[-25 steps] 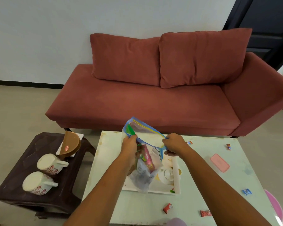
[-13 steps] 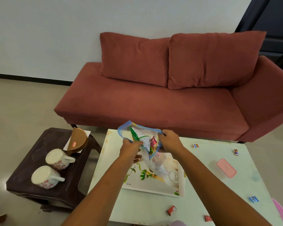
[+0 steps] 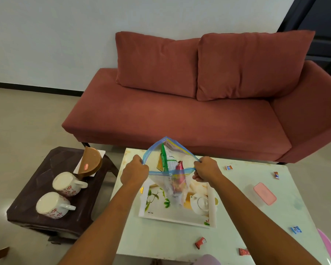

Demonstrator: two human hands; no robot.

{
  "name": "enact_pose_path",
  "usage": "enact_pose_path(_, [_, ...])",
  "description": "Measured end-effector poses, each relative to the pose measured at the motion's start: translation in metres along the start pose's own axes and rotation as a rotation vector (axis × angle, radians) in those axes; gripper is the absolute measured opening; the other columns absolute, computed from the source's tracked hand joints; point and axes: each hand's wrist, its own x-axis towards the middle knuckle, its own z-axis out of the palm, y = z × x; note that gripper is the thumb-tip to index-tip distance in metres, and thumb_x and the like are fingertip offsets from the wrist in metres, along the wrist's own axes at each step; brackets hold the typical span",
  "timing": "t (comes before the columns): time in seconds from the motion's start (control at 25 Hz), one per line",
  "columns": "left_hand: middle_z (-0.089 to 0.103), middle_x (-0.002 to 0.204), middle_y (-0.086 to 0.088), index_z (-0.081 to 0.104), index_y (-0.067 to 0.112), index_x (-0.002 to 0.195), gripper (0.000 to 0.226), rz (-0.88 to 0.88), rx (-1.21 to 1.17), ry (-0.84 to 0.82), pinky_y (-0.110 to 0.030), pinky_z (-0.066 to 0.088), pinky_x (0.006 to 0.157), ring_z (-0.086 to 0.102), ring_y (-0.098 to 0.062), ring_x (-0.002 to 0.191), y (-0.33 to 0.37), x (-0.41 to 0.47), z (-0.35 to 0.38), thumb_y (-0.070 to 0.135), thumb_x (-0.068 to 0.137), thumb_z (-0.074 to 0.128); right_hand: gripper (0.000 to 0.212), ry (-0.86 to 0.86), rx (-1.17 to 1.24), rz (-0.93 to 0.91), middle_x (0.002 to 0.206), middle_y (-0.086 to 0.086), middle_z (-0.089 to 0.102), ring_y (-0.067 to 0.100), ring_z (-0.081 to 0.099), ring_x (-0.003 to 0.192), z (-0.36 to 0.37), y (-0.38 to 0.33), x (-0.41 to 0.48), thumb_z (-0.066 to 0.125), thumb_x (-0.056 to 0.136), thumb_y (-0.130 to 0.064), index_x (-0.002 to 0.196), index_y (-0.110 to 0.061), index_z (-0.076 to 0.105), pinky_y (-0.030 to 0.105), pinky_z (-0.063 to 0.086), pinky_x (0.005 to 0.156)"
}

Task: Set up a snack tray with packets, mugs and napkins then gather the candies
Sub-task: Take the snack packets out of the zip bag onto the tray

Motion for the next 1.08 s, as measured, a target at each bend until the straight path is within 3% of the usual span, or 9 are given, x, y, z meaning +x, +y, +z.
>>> enact_pose_path(0.16, [0.054,0.095,-0.010,0.035,0.017,0.094,0.025,0.159,0.099,0.011,-0.030,0.046,0.052,0.054,-0.025,0.077,-0.008,-0.001,0.000,0.001,0.084,0.052,0.022,-0.045,-0.039,-0.021,0.067,0.010,0.058,0.021,0.064,0.053,0.001,-0.002,-0.001,0.040,0.094,-0.012,0.076,-0.009,0.050,0.028,0.055,0.051])
enact_pose_path(0.28, [0.046,0.106,-0.010,0.043,0.021,0.097,0.031,0.204,0.080,-0.034,-0.025,0.042,0.053,0.048,-0.020,0.070,-0.006,0.001,0.010,-0.004,0.081,0.050,0.024,-0.149,0.061,0.010,0.067,0.009,0.059,0.016,0.062,0.049,0.006,-0.004,-0.008,0.041,0.097,-0.014,0.074,-0.011,0.049,0.022,0.054,0.046])
enact_pose_path(0.4, [0.048,0.115,-0.012,0.062,0.026,0.095,0.030,-0.046,-0.210,-0.190,-0.030,0.051,0.056,0.056,-0.024,0.072,-0.014,0.004,0.026,0.002,0.081,0.052,0.024,-0.291,0.168,0.041,0.071,0.011,0.057,0.012,0.061,0.045,0.013,-0.007,-0.017,0.039,0.098,-0.013,0.076,-0.011,0.048,0.021,0.054,0.048])
enact_pose_path(0.52, [0.044,0.128,-0.017,0.063,0.023,0.103,0.033,-0.378,-0.545,-0.294,-0.033,0.053,0.056,0.058,-0.031,0.089,-0.024,-0.003,0.038,-0.003,0.083,0.057,0.020,-0.411,0.213,0.026,0.076,0.013,0.056,0.014,0.064,0.049,0.018,-0.008,-0.022,0.038,0.099,-0.011,0.085,-0.010,0.052,0.022,0.055,0.051])
enact_pose_path(0.68, [0.031,0.116,-0.010,0.058,0.026,0.113,0.056,-0.448,-0.685,-0.069,-0.032,0.055,0.064,0.054,-0.031,0.094,-0.034,-0.002,0.038,-0.018,0.078,0.056,0.019,-0.389,0.266,0.051,0.077,0.012,0.055,0.017,0.065,0.055,0.016,-0.006,-0.023,0.038,0.099,-0.012,0.087,-0.010,0.052,0.023,0.056,0.053])
enact_pose_path(0.76, [0.035,0.129,-0.014,0.051,0.023,0.131,0.068,-0.496,-0.829,-0.162,-0.035,0.057,0.067,0.054,-0.032,0.101,-0.036,-0.004,0.030,-0.021,0.079,0.051,0.019,-0.347,0.224,0.115,0.076,0.012,0.056,0.020,0.065,0.059,0.012,0.000,-0.018,0.040,0.098,-0.014,0.084,-0.007,0.051,0.026,0.056,0.056])
enact_pose_path(0.84, [0.035,0.144,-0.011,0.043,0.022,0.138,0.074,-0.395,-0.871,-0.281,-0.036,0.057,0.070,0.053,-0.030,0.104,-0.031,-0.013,0.019,-0.023,0.080,0.045,0.015,-0.276,-0.027,0.133,0.077,0.010,0.059,0.025,0.068,0.066,0.012,0.004,-0.014,0.047,0.094,-0.016,0.086,-0.006,0.053,0.031,0.056,0.064])
enact_pose_path(0.96, [0.042,0.140,-0.002,0.036,0.028,0.141,0.079,-0.131,-0.771,-0.343,-0.027,0.057,0.058,0.054,-0.024,0.106,-0.015,-0.029,0.009,-0.021,0.080,0.044,0.016,-0.008,-0.628,-0.175,0.101,0.009,0.055,0.030,0.061,0.097,0.020,0.004,-0.015,0.055,0.088,-0.013,0.103,-0.010,0.051,0.036,0.050,0.075])
enact_pose_path(1.08, [0.047,0.127,0.001,0.031,0.034,0.142,0.082,-0.008,-0.756,-0.379,-0.031,0.058,0.060,0.062,-0.026,0.100,-0.005,-0.035,0.004,-0.019,0.081,0.046,0.024,0.028,-0.559,-0.528,0.115,0.010,0.054,0.030,0.054,0.106,0.042,-0.007,-0.020,0.052,0.087,-0.001,0.109,-0.011,0.054,0.036,0.045,0.084])
